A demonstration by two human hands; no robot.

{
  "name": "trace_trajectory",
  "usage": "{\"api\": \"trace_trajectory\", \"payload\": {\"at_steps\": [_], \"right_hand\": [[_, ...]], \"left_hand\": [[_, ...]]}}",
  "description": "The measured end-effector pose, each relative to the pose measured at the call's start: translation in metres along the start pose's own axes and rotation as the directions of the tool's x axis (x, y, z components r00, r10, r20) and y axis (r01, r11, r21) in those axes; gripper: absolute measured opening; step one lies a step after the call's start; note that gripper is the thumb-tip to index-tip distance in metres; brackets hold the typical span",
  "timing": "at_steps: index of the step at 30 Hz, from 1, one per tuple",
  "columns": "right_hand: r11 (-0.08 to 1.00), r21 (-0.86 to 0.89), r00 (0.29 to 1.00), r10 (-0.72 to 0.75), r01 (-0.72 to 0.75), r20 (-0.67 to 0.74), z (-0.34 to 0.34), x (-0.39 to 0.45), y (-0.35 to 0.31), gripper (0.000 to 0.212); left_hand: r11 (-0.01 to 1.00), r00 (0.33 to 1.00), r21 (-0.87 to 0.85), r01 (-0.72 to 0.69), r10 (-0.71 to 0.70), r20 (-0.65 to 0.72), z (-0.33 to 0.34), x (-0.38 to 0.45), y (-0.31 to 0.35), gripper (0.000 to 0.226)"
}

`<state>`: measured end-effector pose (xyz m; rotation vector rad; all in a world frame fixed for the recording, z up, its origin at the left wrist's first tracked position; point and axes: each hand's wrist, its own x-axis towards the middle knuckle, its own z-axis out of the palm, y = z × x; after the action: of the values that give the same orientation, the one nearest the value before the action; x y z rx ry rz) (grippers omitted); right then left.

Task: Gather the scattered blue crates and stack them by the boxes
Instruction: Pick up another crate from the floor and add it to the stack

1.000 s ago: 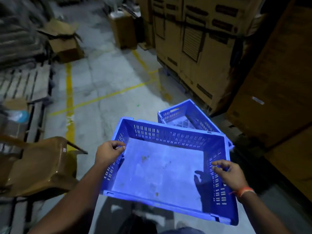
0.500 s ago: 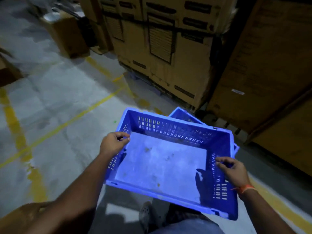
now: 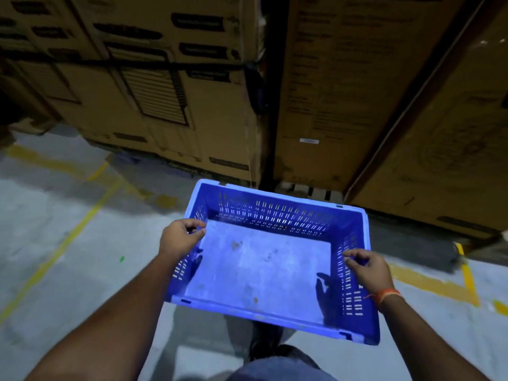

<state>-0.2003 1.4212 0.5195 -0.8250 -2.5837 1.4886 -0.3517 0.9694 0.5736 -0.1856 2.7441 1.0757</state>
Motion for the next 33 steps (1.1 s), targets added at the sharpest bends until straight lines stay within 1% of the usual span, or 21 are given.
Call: {"api": "trace_trajectory", "payload": {"at_steps": [4, 7, 9, 12, 14, 16, 18, 19, 20, 21, 23, 26, 28, 33], "right_hand": [[0.999, 0.007, 0.999, 0.041, -0.041, -0.034, 0.002, 0.023, -0.001, 0.017], [0.998, -0.001, 0.995, 0.057, -0.057, -0.082, 0.004, 0.034, -0.002, 0.020], [0.998, 0.002, 0.992, 0.064, -0.064, -0.106, 0.006, 0.037, -0.006, 0.021], [0.997, 0.007, 0.992, 0.072, -0.072, -0.107, 0.014, 0.046, -0.017, 0.016], [0.993, -0.014, 0.988, 0.119, -0.121, -0.097, 0.023, 0.050, -0.022, 0.017], [0.979, -0.080, 0.982, 0.182, -0.186, -0.050, 0.032, 0.052, -0.019, 0.024], [0.953, -0.183, 0.969, 0.246, -0.241, 0.006, 0.039, 0.052, -0.011, 0.027], [0.938, -0.237, 0.964, 0.264, -0.252, 0.019, 0.039, 0.052, -0.009, 0.027], [0.927, -0.272, 0.962, 0.274, -0.259, 0.018, 0.038, 0.053, -0.007, 0.027], [0.919, -0.289, 0.959, 0.283, -0.269, 0.008, 0.037, 0.053, -0.006, 0.027], [0.909, -0.314, 0.958, 0.286, -0.273, -0.003, 0.035, 0.055, -0.006, 0.025], [0.903, -0.339, 0.963, 0.265, -0.266, -0.051, 0.038, 0.056, -0.005, 0.016], [0.894, -0.363, 0.964, 0.261, -0.264, -0.058, 0.040, 0.060, -0.005, 0.012], [0.879, -0.385, 0.958, 0.280, -0.281, -0.061, 0.037, 0.074, -0.006, 0.012]], "left_hand": [[0.998, 0.997, 0.028, -0.055, 0.053, 0.062, 0.013, 0.053, 0.016, 0.008], [0.994, 0.991, 0.044, -0.104, 0.100, 0.084, 0.018, 0.080, 0.032, 0.008], [0.991, 0.989, 0.064, -0.120, 0.114, 0.089, 0.019, 0.094, 0.039, 0.008], [0.988, 0.989, 0.093, -0.125, 0.117, 0.089, 0.019, 0.116, 0.039, 0.007], [0.987, 0.989, 0.109, -0.120, 0.110, 0.096, 0.020, 0.130, 0.035, 0.009], [0.990, 0.982, 0.103, -0.097, 0.078, 0.174, 0.025, 0.141, 0.026, 0.013], [0.988, 0.949, 0.126, -0.094, 0.051, 0.312, 0.037, 0.147, 0.011, 0.029], [0.979, 0.935, 0.174, -0.103, 0.036, 0.354, 0.044, 0.146, 0.002, 0.038], [0.969, 0.926, 0.219, -0.111, 0.021, 0.376, 0.051, 0.146, -0.007, 0.042], [0.964, 0.931, 0.242, -0.114, 0.019, 0.366, 0.055, 0.144, -0.010, 0.040], [0.968, 0.942, 0.221, -0.120, 0.040, 0.332, 0.059, 0.140, -0.011, 0.035], [0.968, 0.946, 0.188, -0.164, 0.100, 0.309, 0.060, 0.138, -0.010, 0.030], [0.970, 0.954, 0.176, -0.165, 0.112, 0.277, 0.062, 0.138, -0.012, 0.028], [0.957, 0.965, 0.213, -0.196, 0.150, 0.215, 0.067, 0.131, -0.016, 0.025]]}}
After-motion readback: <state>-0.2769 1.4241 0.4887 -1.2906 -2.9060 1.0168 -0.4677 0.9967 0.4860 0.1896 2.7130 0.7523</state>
